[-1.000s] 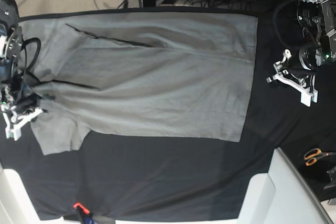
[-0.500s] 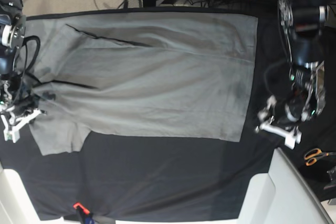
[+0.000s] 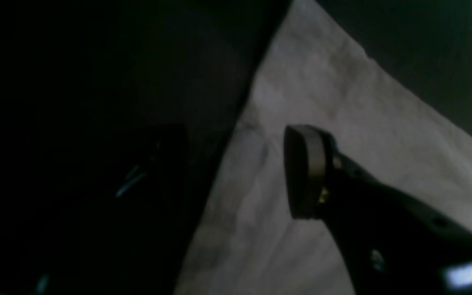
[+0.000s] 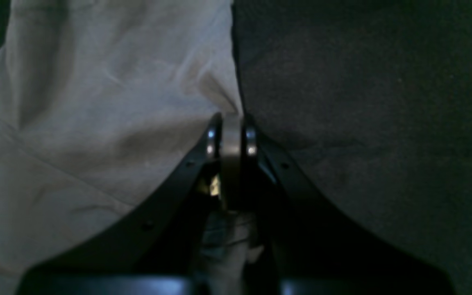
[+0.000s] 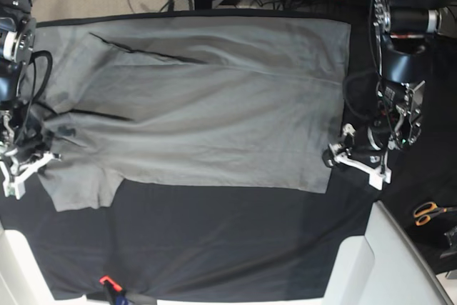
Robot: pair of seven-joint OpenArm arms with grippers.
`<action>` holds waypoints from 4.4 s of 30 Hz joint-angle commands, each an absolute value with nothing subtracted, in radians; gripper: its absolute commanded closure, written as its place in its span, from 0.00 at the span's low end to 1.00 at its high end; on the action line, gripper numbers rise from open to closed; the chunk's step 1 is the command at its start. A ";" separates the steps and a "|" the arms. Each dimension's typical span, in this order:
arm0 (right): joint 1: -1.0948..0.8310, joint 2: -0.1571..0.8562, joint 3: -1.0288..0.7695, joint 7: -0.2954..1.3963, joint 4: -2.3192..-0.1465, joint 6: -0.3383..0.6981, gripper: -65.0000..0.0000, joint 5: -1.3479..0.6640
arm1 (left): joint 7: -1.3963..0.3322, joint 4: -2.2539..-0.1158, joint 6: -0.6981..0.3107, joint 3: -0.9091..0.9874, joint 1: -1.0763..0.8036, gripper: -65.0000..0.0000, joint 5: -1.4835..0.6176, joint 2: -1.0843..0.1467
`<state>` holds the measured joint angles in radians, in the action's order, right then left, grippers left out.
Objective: Fold the T-shirt properly
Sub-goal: 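Lower the left gripper onto the shirt's side edge and grasp it, then fold the side edge inward with the left gripper toward the shirt center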
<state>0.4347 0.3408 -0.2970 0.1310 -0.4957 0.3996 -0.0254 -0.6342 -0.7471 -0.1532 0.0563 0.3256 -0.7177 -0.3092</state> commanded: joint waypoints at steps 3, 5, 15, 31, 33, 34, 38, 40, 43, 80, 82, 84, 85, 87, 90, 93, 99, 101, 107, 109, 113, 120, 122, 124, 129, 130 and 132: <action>0.463 0.357 -0.300 0.107 -0.513 0.397 1.00 -0.035 | -0.700 -0.756 -0.140 0.050 0.308 0.46 -0.710 -0.271; 0.463 0.357 -0.300 0.107 -0.513 0.397 1.00 -0.035 | -0.700 -0.751 -0.140 0.050 0.308 0.46 -0.708 -0.265; 0.433 0.358 -0.300 0.104 -0.516 0.397 1.00 -0.035 | -0.700 -0.700 -0.140 0.051 0.318 0.93 -0.707 -0.271; 0.429 0.358 -0.300 0.105 -0.516 0.397 1.00 -0.035 | -0.707 -0.704 -0.139 0.051 0.300 1.00 -0.707 -0.274; 0.429 0.358 -0.300 0.105 -0.516 0.397 1.00 -0.035 | -0.708 -0.704 -0.139 0.051 0.300 1.00 -0.710 -0.274; 0.429 0.358 -0.300 0.105 -0.516 0.397 1.00 -0.035 | -0.710 -0.704 -0.139 0.051 0.300 1.00 -0.710 -0.274; 0.429 0.358 -0.300 0.105 -0.516 0.397 1.00 -0.035 | -0.754 -0.753 -0.139 0.053 0.274 1.00 -0.711 -0.283; 0.429 0.358 -0.300 0.105 -0.516 0.397 1.00 -0.035 | -0.760 -0.822 -0.139 0.054 0.236 1.00 -0.711 -0.286; 0.429 0.358 -0.300 0.105 -0.516 0.397 1.00 -0.035 | -0.776 -0.903 -0.104 0.134 0.173 1.00 -0.711 -0.288; 0.429 0.355 -0.294 0.107 -0.512 0.397 1.00 -0.033 | -0.708 -0.680 -0.036 0.208 0.478 0.39 -0.576 -0.305; 0.429 0.355 -0.294 0.107 -0.512 0.397 1.00 -0.033 | -0.687 -0.628 -0.039 0.208 0.516 0.39 -0.495 -0.282; 0.429 0.355 -0.294 0.107 -0.515 0.397 1.00 -0.033 | -0.659 -0.568 -0.059 0.208 0.549 0.39 -0.417 -0.263; 0.429 0.355 -0.294 0.107 -0.515 0.397 1.00 -0.033 | -0.645 -0.541 -0.079 0.208 0.561 0.39 -0.390 -0.255; 0.429 0.355 -0.294 0.107 -0.515 0.397 1.00 -0.033 | -0.616 -0.476 -0.111 0.208 0.582 0.39 -0.349 -0.243; 0.429 0.355 -0.294 0.107 -0.515 0.397 1.00 -0.033 | -0.581 -0.423 -0.114 0.209 0.593 0.39 -0.337 -0.225; 0.429 0.355 -0.294 0.107 -0.515 0.397 1.00 -0.033 | -0.575 -0.421 -0.114 0.209 0.587 0.39 -0.341 -0.208; 0.429 0.355 -0.294 0.107 -0.515 0.397 1.00 -0.033 | -0.581 -0.421 -0.117 0.209 0.581 0.40 -0.341 -0.177; 0.429 0.355 -0.294 0.107 -0.515 0.397 1.00 -0.033 | -0.581 -0.423 -0.117 0.214 0.564 0.40 -0.341 -0.165; 0.429 0.355 -0.294 0.107 -0.515 0.397 1.00 -0.033 | -0.625 -0.467 -0.117 0.220 0.539 0.40 -0.341 -0.157; 0.429 0.355 -0.294 0.107 -0.515 0.397 1.00 -0.033 | -0.651 -0.522 -0.117 0.220 0.516 0.41 -0.341 -0.157; 0.429 0.355 -0.294 0.107 -0.515 0.397 1.00 -0.033 | -0.679 -0.565 -0.117 0.220 0.506 0.61 -0.338 -0.160; 0.429 0.355 -0.294 0.107 -0.512 0.397 1.00 -0.033 | -0.676 -0.564 -0.113 0.220 0.504 1.00 -0.334 -0.188; 0.429 0.355 -0.294 0.107 -0.512 0.397 1.00 -0.033 | -0.676 -0.565 -0.113 0.217 0.504 1.00 -0.332 -0.193; 0.429 0.355 -0.294 0.107 -0.512 0.397 1.00 -0.033 | -0.676 -0.568 -0.111 0.217 0.507 1.00 -0.332 -0.196; 0.429 0.340 -0.294 0.104 -0.515 0.397 1.00 -0.033 | -0.677 -0.590 -0.111 0.209 0.515 1.00 -0.332 -0.214; 0.429 0.338 -0.294 0.102 -0.515 0.397 1.00 -0.033 | -0.679 -0.619 -0.111 0.211 0.513 1.00 -0.332 -0.214; 0.430 0.335 -0.294 0.101 -0.516 0.397 1.00 -0.033 | -0.690 -0.677 -0.111 0.213 0.506 1.00 -0.332 -0.223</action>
